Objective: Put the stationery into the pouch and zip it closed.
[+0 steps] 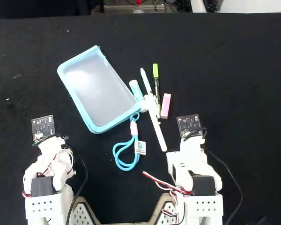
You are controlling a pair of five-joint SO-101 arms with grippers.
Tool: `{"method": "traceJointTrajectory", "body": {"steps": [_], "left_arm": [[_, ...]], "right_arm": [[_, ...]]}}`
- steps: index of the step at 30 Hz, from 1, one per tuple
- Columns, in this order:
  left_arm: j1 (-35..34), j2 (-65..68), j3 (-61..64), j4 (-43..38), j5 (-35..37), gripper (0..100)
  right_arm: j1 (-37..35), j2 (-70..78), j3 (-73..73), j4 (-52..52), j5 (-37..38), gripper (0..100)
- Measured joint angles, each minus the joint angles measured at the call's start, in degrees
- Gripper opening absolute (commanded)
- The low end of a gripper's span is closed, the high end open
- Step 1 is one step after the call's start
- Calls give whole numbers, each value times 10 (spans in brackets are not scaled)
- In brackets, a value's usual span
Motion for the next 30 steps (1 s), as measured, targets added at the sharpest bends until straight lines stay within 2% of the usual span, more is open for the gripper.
{"method": "traceJointTrajectory", "body": {"steps": [27, 30], "left_arm": [[0, 0, 0, 0, 0, 33], [17, 0, 0, 0, 1, 33]], "right_arm": [[0, 0, 0, 0, 0, 11], [0, 0, 0, 0, 0, 11]]}}
